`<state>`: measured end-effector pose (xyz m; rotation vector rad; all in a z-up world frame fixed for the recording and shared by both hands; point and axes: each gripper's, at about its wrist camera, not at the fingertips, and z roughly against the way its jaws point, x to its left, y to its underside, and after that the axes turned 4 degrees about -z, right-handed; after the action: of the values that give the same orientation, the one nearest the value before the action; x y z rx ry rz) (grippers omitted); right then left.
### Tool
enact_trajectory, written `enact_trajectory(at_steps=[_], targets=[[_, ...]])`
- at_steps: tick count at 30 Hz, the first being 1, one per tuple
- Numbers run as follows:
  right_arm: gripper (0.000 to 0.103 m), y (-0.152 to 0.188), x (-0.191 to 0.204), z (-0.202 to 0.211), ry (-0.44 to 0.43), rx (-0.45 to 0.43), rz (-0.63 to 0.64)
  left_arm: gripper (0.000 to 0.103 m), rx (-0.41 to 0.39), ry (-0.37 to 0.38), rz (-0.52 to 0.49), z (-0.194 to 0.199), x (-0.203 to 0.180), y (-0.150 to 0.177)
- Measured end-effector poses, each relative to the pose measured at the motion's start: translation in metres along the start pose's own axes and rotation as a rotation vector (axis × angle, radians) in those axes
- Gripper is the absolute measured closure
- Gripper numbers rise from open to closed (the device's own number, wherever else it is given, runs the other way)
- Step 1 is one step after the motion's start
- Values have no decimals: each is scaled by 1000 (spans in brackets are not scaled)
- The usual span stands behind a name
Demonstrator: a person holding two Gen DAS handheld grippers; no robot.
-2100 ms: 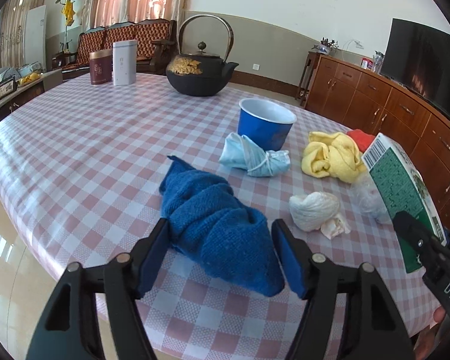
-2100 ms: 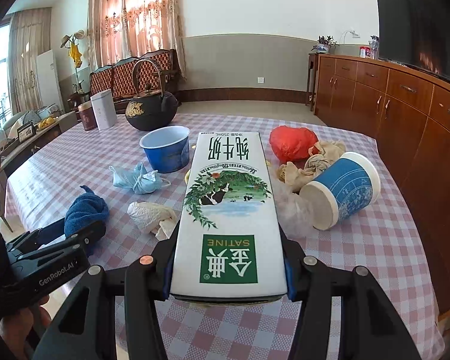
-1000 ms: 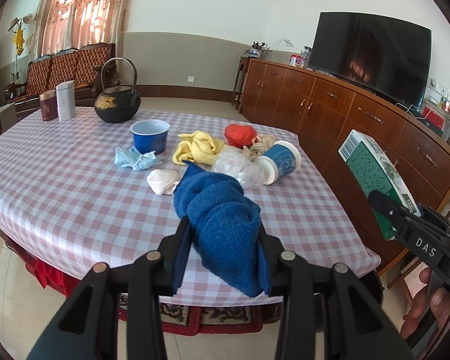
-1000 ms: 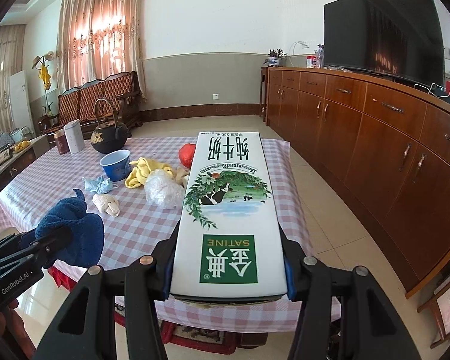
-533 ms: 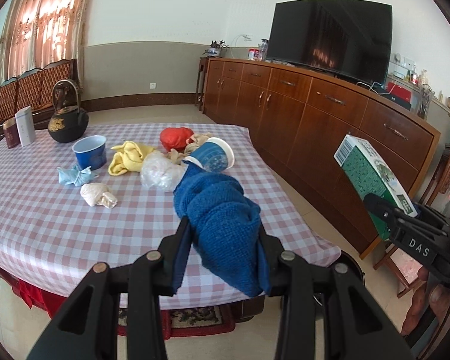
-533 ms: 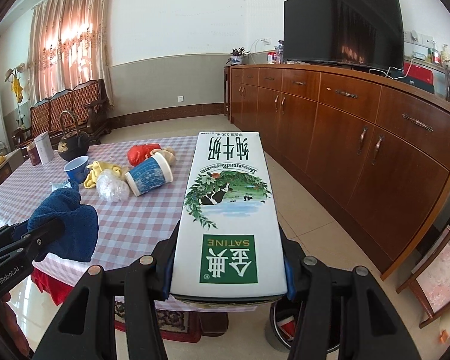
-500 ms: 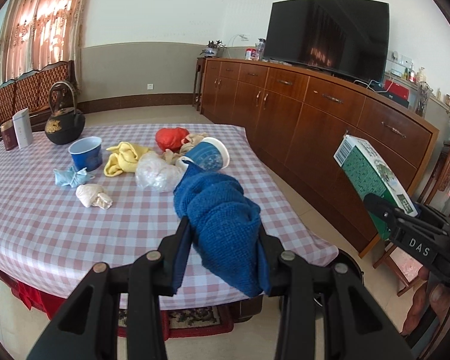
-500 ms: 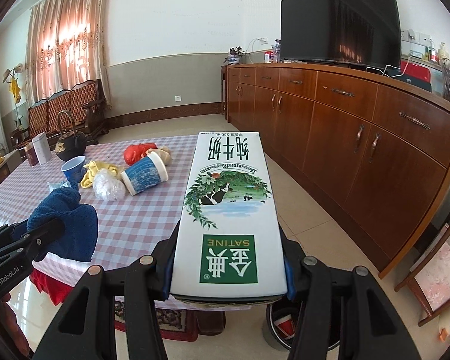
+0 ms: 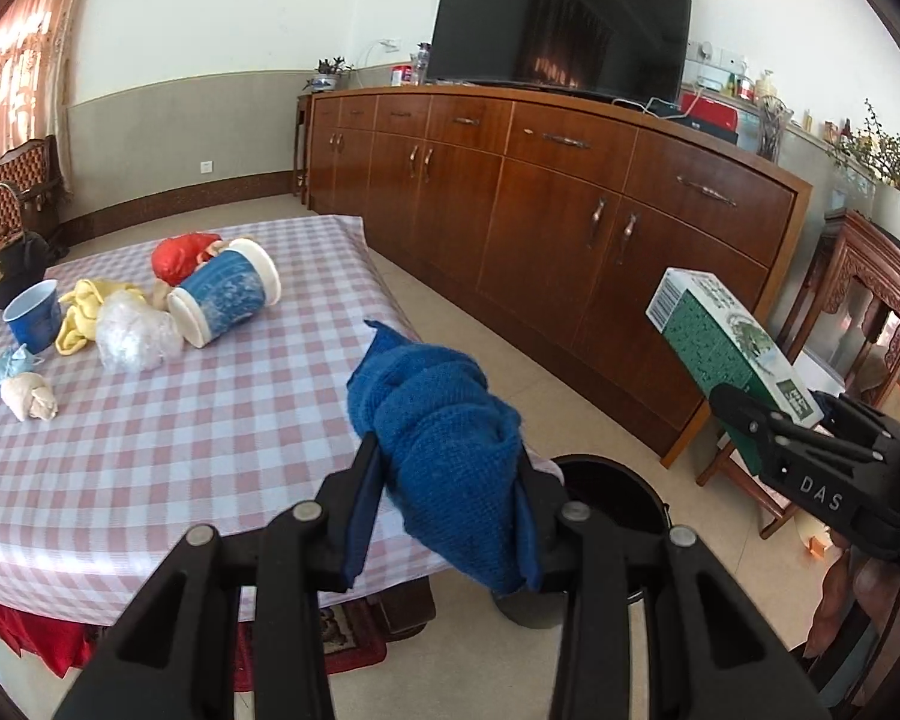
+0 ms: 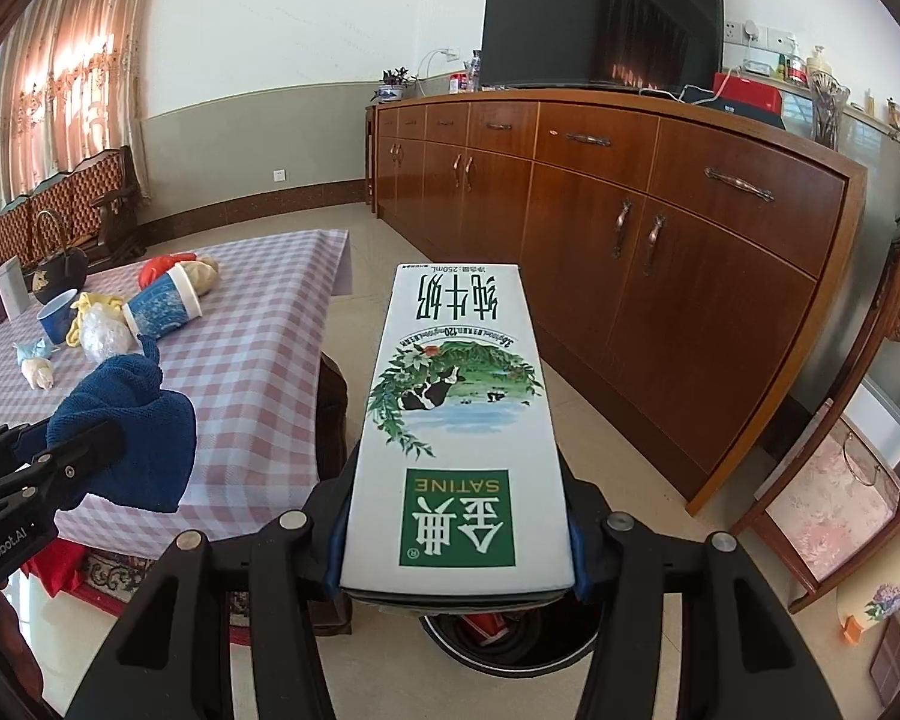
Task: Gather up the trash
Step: 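Carry the towel and carton to the bin and open both grippers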
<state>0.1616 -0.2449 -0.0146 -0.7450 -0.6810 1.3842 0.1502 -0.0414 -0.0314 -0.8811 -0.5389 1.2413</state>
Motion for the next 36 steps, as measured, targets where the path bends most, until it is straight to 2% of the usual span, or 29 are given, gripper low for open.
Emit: enact_trajectory(at_steps=[9, 13, 16, 20, 26, 32, 34, 35, 36], targets=[[48, 23, -49, -14, 59, 40, 6, 63, 61, 90, -81, -33, -46, 5], [48, 35, -70, -24, 57, 78, 4, 63, 92, 137, -103, -50, -67, 10], [48, 44, -84, -33, 32, 103, 8, 63, 118, 163, -124, -65, -81, 15], [47, 56, -91, -52, 13, 132, 100, 63, 187, 189, -154, -95, -95, 25], [47, 76, -108, -100, -54, 258, 145, 63, 295, 215, -196, -140, -113, 48], [47, 98, -116, -152, -130, 383, 181, 63, 363, 235, -224, -180, -129, 62], [46, 105, -120, -169, -160, 417, 183, 55, 368, 242, -223, -193, -133, 65], [31, 108, -126, -179, -147, 437, 166, 43, 370, 209, -218, -198, -133, 67], [1, 112, -135, -187, -109, 456, 129, 29, 370, 171, -218, -202, -131, 68]])
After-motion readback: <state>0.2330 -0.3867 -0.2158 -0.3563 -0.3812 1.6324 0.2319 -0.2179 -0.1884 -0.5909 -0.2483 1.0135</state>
